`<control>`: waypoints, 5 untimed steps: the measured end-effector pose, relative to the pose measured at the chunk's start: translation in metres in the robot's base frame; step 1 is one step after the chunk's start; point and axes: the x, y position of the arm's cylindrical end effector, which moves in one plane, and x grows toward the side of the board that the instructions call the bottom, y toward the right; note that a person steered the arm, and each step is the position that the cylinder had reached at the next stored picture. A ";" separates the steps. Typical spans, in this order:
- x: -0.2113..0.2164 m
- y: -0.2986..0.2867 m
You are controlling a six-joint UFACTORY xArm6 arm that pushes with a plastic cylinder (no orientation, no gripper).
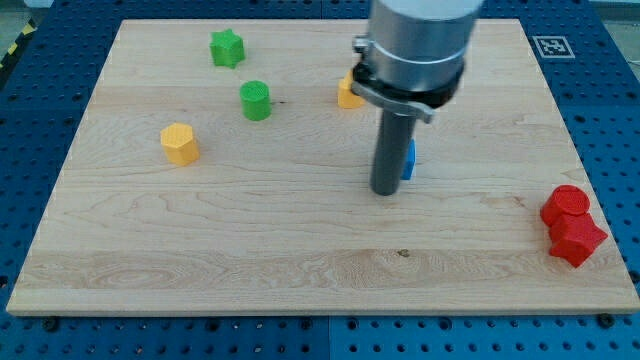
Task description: Point your arm at the blue cube
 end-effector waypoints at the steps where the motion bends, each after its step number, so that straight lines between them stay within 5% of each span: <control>1: 0.000 -0.032; 2: -0.004 -0.059; 5: -0.004 -0.012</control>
